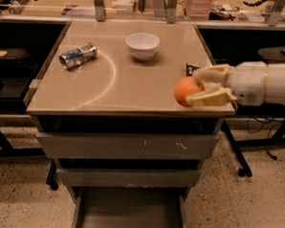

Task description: Place orange into bottom drawer

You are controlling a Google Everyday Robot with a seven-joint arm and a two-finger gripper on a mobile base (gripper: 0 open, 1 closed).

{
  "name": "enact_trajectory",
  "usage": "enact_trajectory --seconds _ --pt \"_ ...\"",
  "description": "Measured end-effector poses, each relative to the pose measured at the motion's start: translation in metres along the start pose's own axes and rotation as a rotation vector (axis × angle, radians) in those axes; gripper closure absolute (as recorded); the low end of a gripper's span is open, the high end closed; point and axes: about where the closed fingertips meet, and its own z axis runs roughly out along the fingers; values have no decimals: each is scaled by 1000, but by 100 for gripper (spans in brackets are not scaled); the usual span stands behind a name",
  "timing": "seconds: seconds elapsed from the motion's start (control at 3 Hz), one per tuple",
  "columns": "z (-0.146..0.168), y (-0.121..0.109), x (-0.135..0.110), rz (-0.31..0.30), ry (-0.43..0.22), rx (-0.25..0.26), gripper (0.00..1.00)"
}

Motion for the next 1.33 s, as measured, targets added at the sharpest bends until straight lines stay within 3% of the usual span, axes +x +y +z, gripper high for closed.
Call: enact_trajectory --seconds 0.33,0.67,1.0,1.33 --pt "-40 46 33 37 54 79 100" --pt "-63 94 81 96 141 124 100" --pt "-58 113 97 130 155 101 100" --pt "-58 113 97 130 155 101 100"
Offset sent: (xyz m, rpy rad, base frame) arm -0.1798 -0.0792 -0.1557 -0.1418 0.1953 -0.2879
